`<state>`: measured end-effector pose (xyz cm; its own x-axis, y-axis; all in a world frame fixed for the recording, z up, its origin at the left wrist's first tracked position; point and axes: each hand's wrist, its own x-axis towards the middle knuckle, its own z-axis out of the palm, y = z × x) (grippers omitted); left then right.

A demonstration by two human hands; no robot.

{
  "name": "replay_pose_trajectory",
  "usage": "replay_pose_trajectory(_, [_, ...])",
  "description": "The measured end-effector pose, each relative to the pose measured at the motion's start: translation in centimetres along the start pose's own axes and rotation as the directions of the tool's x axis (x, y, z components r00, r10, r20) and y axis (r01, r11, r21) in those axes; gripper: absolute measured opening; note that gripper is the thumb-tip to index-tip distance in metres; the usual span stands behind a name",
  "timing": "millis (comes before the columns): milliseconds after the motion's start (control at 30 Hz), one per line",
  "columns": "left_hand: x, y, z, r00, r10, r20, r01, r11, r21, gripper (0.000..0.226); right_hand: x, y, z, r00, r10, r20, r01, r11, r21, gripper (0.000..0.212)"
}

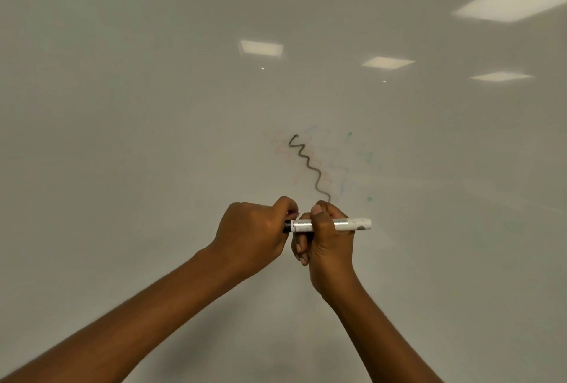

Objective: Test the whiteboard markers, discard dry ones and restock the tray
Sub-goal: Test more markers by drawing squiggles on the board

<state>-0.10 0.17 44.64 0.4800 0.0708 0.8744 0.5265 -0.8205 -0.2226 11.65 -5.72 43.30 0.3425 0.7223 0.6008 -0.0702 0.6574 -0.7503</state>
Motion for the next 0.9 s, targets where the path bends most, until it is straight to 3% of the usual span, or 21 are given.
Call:
replay_pose_trajectory(133, [-3.4,-1.4,0.2,0.996,-0.088,0.016,0.088,0.996,0.009,0.024,-0.7,1.4,-1.1,0.979,0.035,0.202,0.001,0.985,-0.172,0.027])
replay_pose_trajectory(233, [-6.4,-3.7,0.7,0.991,-0.127,0.028,0.126,0.991,0.05,0.027,-0.9,2.1,-2.0,0.987,0.024,0.159,0.004,0.985,-0.171,0.038])
replay_pose_trajectory(300, [-8.1,-5.1,0.9,0.985,-0.163,0.051,0.155,0.98,0.127,0.029,-1.0,2.9,-2.3,0.991,0.006,0.135,0.034,0.954,-0.297,0.033])
replay_pose_trajectory(367, [-9.5,-6.0,1.2,0.976,-0.202,0.078,0.182,0.96,0.212,0.034,-1.2,4.2,-2.6,0.973,-0.033,0.23,0.145,0.859,-0.491,0.033])
replay_pose_trajectory(467, [-12.0,-6.4,2.0,0.965,-0.239,0.108,0.201,0.938,0.282,0.044,-1.9,6.6,-2.5,0.887,-0.057,0.458,0.389,0.625,-0.676,0.039])
replay_pose_trajectory(533, [-13.5,-6.5,2.5,0.959,-0.254,0.128,0.208,0.933,0.293,0.054,-2.2,8.2,-2.0,0.827,-0.045,0.561,0.502,0.509,-0.699,0.038])
replay_pose_trajectory(700, [-17.3,-6.7,2.6,0.903,-0.365,0.228,0.265,0.889,0.374,0.057,-3.8,12.8,-0.5,0.728,-0.074,0.681,0.638,0.436,-0.635,0.04])
replay_pose_trajectory(767, [-19.6,-6.8,2.1,0.869,-0.405,0.285,0.276,0.874,0.401,0.051,-5.0,14.9,0.3,0.725,-0.086,0.683,0.636,0.463,-0.617,0.031])
replay_pose_trajectory(900, [-24.0,-7.1,0.6,0.769,-0.513,0.381,0.321,0.825,0.464,0.047,-8.5,19.5,2.1,0.794,0.029,0.607,0.418,0.698,-0.581,0.027])
